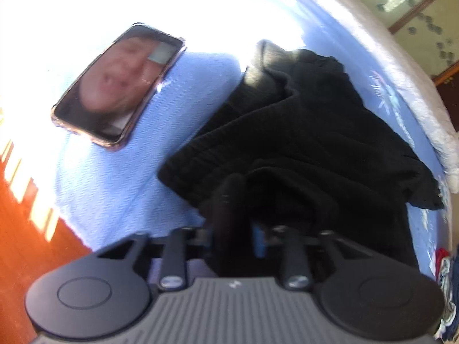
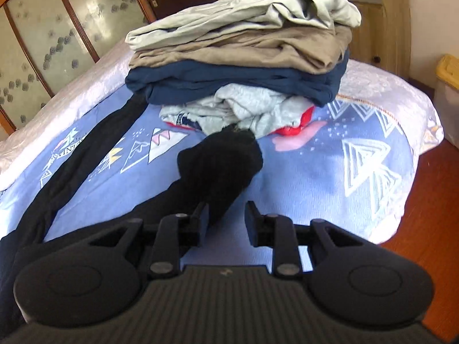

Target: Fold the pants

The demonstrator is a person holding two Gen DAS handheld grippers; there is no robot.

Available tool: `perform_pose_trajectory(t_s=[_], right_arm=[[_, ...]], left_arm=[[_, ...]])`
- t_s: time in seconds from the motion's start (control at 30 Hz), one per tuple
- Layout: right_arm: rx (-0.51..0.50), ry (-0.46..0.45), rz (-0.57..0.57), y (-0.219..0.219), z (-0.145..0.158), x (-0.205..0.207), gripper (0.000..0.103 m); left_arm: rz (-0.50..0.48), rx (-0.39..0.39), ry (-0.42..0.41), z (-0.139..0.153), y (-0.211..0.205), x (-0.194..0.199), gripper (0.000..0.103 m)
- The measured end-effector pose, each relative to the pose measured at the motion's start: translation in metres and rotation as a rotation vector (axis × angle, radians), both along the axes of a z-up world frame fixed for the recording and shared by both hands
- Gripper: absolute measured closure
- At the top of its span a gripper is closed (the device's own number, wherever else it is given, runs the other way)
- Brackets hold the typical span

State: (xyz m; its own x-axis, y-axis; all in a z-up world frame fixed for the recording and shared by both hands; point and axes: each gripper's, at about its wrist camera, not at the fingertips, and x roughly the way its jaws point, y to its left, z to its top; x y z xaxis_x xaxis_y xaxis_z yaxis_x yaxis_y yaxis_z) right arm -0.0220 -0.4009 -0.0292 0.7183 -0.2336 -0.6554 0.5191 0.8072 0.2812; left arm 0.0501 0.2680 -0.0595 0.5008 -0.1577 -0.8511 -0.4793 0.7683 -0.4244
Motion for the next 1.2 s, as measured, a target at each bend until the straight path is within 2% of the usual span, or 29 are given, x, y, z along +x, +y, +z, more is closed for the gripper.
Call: perform_pose_trajectory(t_s=[0.07,0.1,0.13,0.2,0.23,0.27,0.3,0.33,0.4,0.43,0.5,0.57,0.6,0.63,0.67,0.7,0.73,0.83,0.93,1.07,1.1,1.17,1.2], right_arm=[[0.01,-0.026,-0.031,-0.012,-0.008,0.011,0.059],[0.051,-0.05,-0.061,-0.022,-0.014,0.015,0.054],[0.111,-0.07,-0.094,-0.034,-0.021,0.021,0.05],[0.268,-0.101,-0.153,-0.06,-0.043,0.033,0.051],[0.356,-0.119,-0.153,-0.068,-0.054,0.037,0.06],[0.439,-0.129,-0.171,-0.073,-0.06,0.039,0.093],[0.451,-0.145,-0.201,-0.072,-0.053,0.037,0.094],[0.417,-0.181,-0.18,-0.066,-0.039,0.036,0.094],[0.281,-0.263,-0.118,-0.043,0.006,0.03,0.094],[0.213,-0.276,-0.09,-0.033,0.024,0.029,0.094],[0.085,-0.245,-0.069,-0.014,0.051,0.033,0.093],[0.047,-0.196,-0.08,-0.007,0.051,0.048,0.087],[0.044,-0.166,-0.074,-0.008,0.044,0.056,0.071],[0.051,-0.119,-0.062,-0.012,0.031,0.065,0.048],[0.056,-0.074,-0.083,-0.018,0.017,0.067,0.048],[0.068,-0.04,-0.13,-0.024,0.005,0.062,0.053],[0.114,-0.045,-0.18,-0.032,-0.006,0.048,0.054],[0.287,-0.135,-0.256,-0.054,-0.032,0.003,0.056],[0.36,-0.178,-0.258,-0.066,-0.046,-0.017,0.056],[0.463,-0.257,-0.211,-0.07,-0.058,-0.011,0.06],[0.474,-0.259,-0.2,-0.07,-0.064,-0.003,0.065],[0.467,-0.219,-0.192,-0.07,-0.078,0.016,0.084],[0.463,-0.196,-0.198,-0.067,-0.086,0.024,0.097]], left_arm=[[0.043,-0.045,-0.004,0.002,0.008,-0.004,0.092],[0.061,-0.061,-0.006,0.004,0.011,-0.006,0.093],[0.083,-0.076,-0.011,0.007,0.015,-0.009,0.094],[0.126,-0.101,-0.02,0.016,0.024,-0.015,0.094],[0.139,-0.119,-0.025,0.02,0.028,-0.017,0.094],[0.151,-0.14,-0.034,0.023,0.033,-0.021,0.094],[0.156,-0.147,-0.046,0.03,0.037,-0.025,0.094],[0.157,-0.141,-0.058,0.037,0.039,-0.027,0.094],[0.158,-0.121,-0.083,0.053,0.042,-0.032,0.094],[0.161,-0.11,-0.091,0.057,0.043,-0.034,0.094],[0.172,-0.086,-0.093,0.061,0.047,-0.033,0.094],[0.179,-0.062,-0.069,0.057,0.047,-0.027,0.094],[0.179,-0.065,-0.052,0.052,0.046,-0.025,0.094],[0.177,-0.074,-0.037,0.045,0.044,-0.024,0.094],[0.174,-0.082,-0.022,0.041,0.042,-0.023,0.094],[0.171,-0.088,-0.012,0.038,0.039,-0.023,0.094],[0.168,-0.087,-0.007,0.035,0.037,-0.026,0.094],[0.163,-0.082,0.003,0.031,0.036,-0.03,0.094],[0.169,-0.093,0.014,0.029,0.039,-0.028,0.094],[0.17,-0.076,0.004,0.034,0.037,-0.026,0.094],[0.17,-0.074,0.004,0.034,0.036,-0.025,0.094],[0.174,-0.076,0.008,0.035,0.036,-0.026,0.094],[0.178,-0.079,0.01,0.035,0.036,-0.026,0.094]])
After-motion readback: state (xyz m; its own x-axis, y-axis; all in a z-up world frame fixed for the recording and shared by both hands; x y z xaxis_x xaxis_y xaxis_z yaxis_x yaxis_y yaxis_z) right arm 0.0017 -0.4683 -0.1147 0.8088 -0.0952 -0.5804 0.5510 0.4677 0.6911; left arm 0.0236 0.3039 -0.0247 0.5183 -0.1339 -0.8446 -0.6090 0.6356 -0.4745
